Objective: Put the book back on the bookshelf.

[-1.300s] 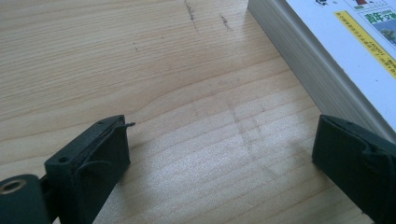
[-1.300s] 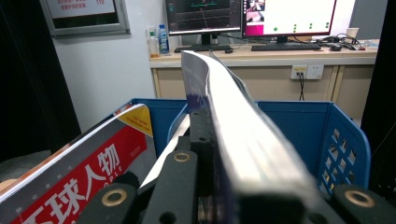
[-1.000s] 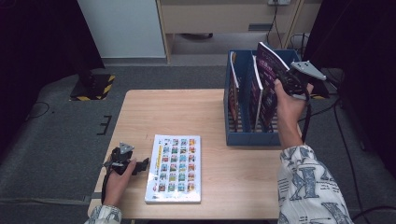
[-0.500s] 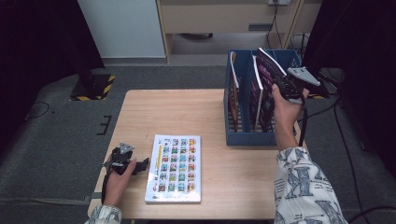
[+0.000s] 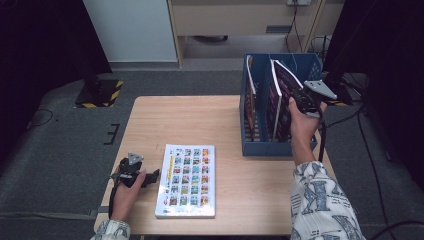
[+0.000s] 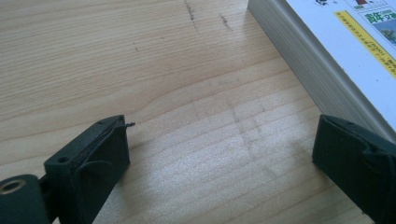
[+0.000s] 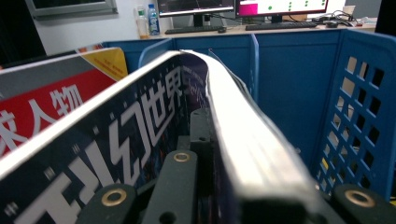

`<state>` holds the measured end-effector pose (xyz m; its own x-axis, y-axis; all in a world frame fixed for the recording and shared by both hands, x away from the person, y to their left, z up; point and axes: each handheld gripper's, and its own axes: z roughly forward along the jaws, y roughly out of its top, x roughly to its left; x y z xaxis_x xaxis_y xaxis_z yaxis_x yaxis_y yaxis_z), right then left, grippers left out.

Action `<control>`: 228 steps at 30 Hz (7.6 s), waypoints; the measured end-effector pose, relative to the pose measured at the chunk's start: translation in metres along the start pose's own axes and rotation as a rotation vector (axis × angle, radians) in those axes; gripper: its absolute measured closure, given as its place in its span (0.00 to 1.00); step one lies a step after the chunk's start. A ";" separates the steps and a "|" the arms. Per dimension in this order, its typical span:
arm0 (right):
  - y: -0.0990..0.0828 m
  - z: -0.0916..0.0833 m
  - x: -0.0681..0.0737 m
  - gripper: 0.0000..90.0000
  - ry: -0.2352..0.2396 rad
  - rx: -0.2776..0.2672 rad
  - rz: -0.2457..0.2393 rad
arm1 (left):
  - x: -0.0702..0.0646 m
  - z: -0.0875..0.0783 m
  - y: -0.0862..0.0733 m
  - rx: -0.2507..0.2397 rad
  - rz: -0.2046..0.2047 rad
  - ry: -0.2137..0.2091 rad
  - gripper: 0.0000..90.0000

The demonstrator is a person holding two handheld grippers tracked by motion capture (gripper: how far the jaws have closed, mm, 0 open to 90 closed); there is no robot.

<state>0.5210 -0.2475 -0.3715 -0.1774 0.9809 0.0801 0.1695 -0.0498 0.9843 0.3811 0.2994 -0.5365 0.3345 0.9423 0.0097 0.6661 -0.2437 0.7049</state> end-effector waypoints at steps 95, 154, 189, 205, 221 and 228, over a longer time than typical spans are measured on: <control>-0.005 0.011 0.004 0.94 -0.059 0.032 -0.217 | 0.000 0.000 0.000 -0.001 0.000 -0.001 0.03; -0.017 -0.025 0.006 0.44 0.058 0.074 -0.094 | 0.000 0.000 0.000 0.000 -0.002 0.001 0.03; -0.037 -0.069 0.018 0.20 0.186 0.166 -0.078 | 0.000 0.000 0.000 0.001 -0.002 0.002 0.03; -0.055 -0.092 0.047 0.09 0.271 0.229 -0.135 | 0.000 0.000 0.000 0.002 -0.002 0.002 0.03; -0.086 -0.102 0.081 0.06 0.388 0.301 -0.182 | 0.000 0.000 0.000 0.003 -0.001 -0.003 0.02; -0.105 -0.105 0.106 0.08 0.449 0.338 -0.199 | 0.000 -0.001 -0.001 0.003 0.000 -0.008 0.02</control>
<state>0.3826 -0.1583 -0.4498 -0.6174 0.7861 0.0305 0.3773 0.2618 0.8883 0.3803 0.3000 -0.5366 0.3399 0.9405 0.0039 0.6680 -0.2443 0.7029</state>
